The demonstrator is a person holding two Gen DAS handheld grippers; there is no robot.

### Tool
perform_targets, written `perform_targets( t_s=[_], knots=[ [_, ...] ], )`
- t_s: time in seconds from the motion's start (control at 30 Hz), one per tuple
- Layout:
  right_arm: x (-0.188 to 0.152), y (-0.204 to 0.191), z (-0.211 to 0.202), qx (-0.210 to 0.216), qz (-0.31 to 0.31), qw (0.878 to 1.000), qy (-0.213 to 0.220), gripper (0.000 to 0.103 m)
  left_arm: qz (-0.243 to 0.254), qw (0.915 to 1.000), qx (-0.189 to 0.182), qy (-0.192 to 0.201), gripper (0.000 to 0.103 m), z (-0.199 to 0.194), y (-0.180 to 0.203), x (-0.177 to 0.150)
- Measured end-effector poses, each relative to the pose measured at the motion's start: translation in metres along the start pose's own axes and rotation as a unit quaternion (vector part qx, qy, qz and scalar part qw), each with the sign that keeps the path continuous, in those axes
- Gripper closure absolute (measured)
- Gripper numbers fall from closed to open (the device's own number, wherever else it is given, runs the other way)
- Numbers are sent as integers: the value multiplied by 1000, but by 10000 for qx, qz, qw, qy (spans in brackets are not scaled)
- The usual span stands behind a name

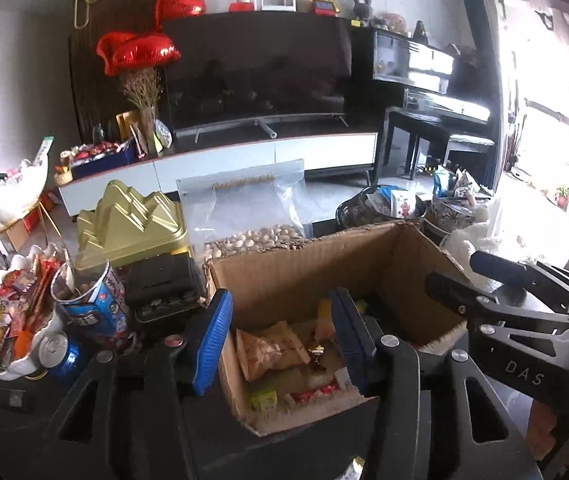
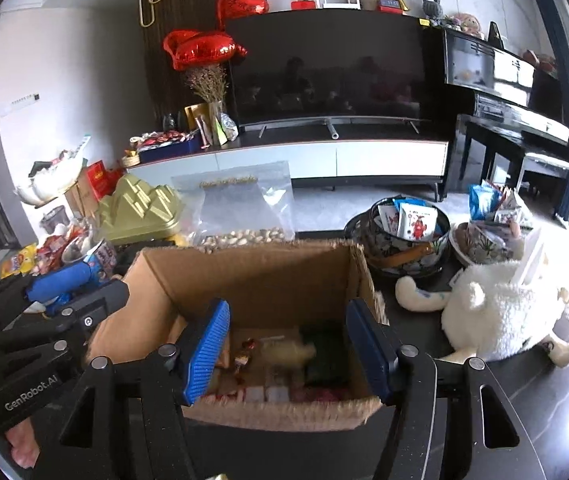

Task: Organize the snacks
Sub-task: 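Carry both held snacks into the cardboard box and open both grippers, then move both open grippers back toward the gold-edged white candy bar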

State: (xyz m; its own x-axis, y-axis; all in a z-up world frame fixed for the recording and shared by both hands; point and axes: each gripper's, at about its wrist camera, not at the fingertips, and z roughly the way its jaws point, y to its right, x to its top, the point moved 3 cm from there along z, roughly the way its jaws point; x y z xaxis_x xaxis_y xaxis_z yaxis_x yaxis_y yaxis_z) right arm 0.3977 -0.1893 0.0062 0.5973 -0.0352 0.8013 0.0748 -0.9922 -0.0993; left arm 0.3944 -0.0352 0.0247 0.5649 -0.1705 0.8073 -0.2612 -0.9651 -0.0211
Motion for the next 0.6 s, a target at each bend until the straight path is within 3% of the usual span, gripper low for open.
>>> perform_targets(
  t_s=[0.2,0.6],
  knots=[
    [-26,-1,-26,45,110,9999,-106,41,57,9999,-78,136,49,-32,6,-15],
    [-73,-7,-82,-250,128,9996,62,41,206,9994,-290,-12,48,-69,19,-57]
  ],
)
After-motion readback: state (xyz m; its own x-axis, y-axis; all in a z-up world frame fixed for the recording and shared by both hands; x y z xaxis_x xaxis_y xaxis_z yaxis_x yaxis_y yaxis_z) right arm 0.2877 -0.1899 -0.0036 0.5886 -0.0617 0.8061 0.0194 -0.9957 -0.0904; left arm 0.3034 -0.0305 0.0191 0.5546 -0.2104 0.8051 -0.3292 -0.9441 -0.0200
